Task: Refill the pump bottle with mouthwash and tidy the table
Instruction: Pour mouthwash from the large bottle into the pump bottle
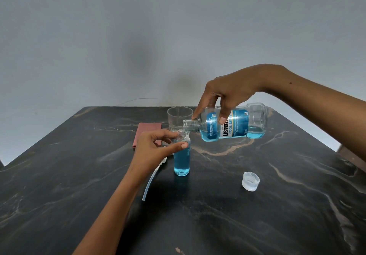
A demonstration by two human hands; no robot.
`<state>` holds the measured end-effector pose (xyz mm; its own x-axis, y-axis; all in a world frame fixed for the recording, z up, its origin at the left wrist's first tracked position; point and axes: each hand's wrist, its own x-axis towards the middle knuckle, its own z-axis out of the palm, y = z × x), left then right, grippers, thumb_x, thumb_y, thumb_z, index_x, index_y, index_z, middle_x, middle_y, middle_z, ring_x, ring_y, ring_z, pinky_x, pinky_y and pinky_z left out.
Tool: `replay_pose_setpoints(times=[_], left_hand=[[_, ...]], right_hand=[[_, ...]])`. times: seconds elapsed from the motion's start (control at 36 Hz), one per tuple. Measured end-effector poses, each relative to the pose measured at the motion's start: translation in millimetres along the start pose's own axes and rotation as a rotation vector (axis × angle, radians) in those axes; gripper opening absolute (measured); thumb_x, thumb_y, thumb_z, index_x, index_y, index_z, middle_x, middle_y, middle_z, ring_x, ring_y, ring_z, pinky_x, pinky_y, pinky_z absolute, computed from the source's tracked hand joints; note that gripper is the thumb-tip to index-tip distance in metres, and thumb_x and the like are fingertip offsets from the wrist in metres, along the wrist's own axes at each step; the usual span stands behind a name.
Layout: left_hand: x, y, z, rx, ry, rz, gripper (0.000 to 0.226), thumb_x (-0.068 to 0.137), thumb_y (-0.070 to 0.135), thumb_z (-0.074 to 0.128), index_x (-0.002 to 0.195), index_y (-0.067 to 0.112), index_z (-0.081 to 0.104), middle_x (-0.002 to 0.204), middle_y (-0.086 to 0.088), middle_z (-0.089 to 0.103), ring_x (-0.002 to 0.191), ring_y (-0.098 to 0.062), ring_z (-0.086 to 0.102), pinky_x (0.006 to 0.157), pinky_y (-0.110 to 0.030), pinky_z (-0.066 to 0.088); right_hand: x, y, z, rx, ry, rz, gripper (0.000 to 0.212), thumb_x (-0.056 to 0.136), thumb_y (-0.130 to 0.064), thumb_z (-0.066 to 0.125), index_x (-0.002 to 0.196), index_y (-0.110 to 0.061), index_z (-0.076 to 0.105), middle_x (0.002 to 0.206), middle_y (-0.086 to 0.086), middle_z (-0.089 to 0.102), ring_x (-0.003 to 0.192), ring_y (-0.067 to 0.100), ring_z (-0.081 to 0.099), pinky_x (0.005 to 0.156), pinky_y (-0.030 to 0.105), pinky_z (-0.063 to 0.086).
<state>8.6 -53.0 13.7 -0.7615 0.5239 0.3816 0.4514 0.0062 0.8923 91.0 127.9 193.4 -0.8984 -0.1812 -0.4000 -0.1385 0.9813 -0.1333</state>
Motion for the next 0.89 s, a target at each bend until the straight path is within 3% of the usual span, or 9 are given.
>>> replay_pose_setpoints(times=[0.28,0.33,0.42,0.5,0.56,0.64,0.72,0.81,0.89], left_hand=[[-0.9,0.5,-0.1,0.001,0.001,-0.011,0.037,0.06,0.04,0.077,0.092,0.023,0.075,0.087,0.004,0.074,0.083,-0.02,0.067,0.072,-0.033,0.058],[-0.5,-0.5,-0.3,0.005,0.008,-0.014,0.032,0.063,0.035,0.08,0.091,0.023,0.075,0.086,0.004,0.073,0.082,-0.018,0.067,0.069,-0.029,0.058],[-0.4,-1.2,0.0,0.009,0.016,-0.017,0.028,0.066,0.029,0.083,0.092,0.019,0.077,0.085,0.004,0.074,0.076,-0.013,0.065,0.059,-0.017,0.051],[-0.3,-1.3,0.3,0.008,0.018,-0.017,0.028,0.067,0.029,0.083,0.093,0.02,0.077,0.083,0.006,0.074,0.075,-0.012,0.064,0.059,-0.017,0.049],[-0.5,-1.1,0.2,0.007,0.021,-0.015,0.027,0.067,0.029,0.082,0.092,0.02,0.077,0.082,0.006,0.074,0.073,-0.011,0.064,0.057,-0.016,0.049],[-0.6,-1.1,0.6,-0.007,0.016,-0.014,0.027,0.067,0.028,0.083,0.092,0.019,0.077,0.081,0.003,0.074,0.073,-0.013,0.065,0.059,-0.017,0.052],[-0.1,-1.4,0.6,-0.008,0.022,-0.012,0.025,0.067,0.027,0.083,0.09,0.02,0.077,0.078,0.004,0.073,0.075,-0.017,0.066,0.063,-0.022,0.056],[-1.0,-0.9,0.6,-0.021,0.02,0.002,0.027,0.066,0.03,0.083,0.09,0.02,0.077,0.077,0.005,0.074,0.071,-0.013,0.066,0.058,-0.018,0.054],[-1.1,-1.3,0.3,-0.01,0.012,0.002,0.029,0.067,0.03,0.082,0.093,0.019,0.076,0.079,0.003,0.074,0.074,-0.015,0.067,0.065,-0.025,0.058]], right_hand=[[1.3,10.4,5.3,0.027,0.034,-0.048,0.056,0.08,-0.002,0.071,0.132,-0.017,0.056,0.122,0.01,0.067,0.109,0.029,0.065,0.084,0.053,0.056],[1.2,14.2,8.5,0.035,0.062,-0.064,0.056,0.08,-0.003,0.072,0.131,-0.019,0.056,0.123,0.009,0.066,0.108,0.024,0.066,0.083,0.042,0.058],[-0.3,20.3,16.0,0.101,0.133,-0.088,0.055,0.08,-0.001,0.071,0.13,-0.018,0.058,0.122,0.004,0.067,0.106,0.015,0.067,0.079,0.014,0.055],[-1.5,27.1,27.1,0.16,0.204,-0.126,0.055,0.08,0.002,0.07,0.131,-0.015,0.057,0.12,0.002,0.069,0.106,0.015,0.067,0.075,0.004,0.049],[-3.0,31.9,35.6,0.224,0.241,-0.15,0.056,0.08,0.005,0.069,0.131,-0.013,0.057,0.121,0.001,0.067,0.107,0.015,0.067,0.077,0.008,0.052],[-6.5,37.5,50.1,0.307,0.28,-0.174,0.057,0.08,0.008,0.067,0.132,-0.013,0.056,0.121,-0.004,0.066,0.104,0.01,0.068,0.079,0.025,0.059],[-8.4,43.9,67.6,0.4,0.356,-0.193,0.057,0.081,0.008,0.066,0.132,-0.014,0.055,0.121,-0.003,0.067,0.099,0.002,0.069,0.072,0.023,0.059],[-9.7,51.7,87.6,0.552,0.487,-0.198,0.056,0.081,0.005,0.068,0.131,-0.017,0.055,0.124,0.003,0.066,0.104,0.012,0.069,0.075,0.029,0.06],[-9.8,58.8,106.8,0.682,0.658,-0.208,0.052,0.079,0.003,0.071,0.125,-0.017,0.057,0.125,0.002,0.064,0.112,0.017,0.064,0.082,0.039,0.059]])
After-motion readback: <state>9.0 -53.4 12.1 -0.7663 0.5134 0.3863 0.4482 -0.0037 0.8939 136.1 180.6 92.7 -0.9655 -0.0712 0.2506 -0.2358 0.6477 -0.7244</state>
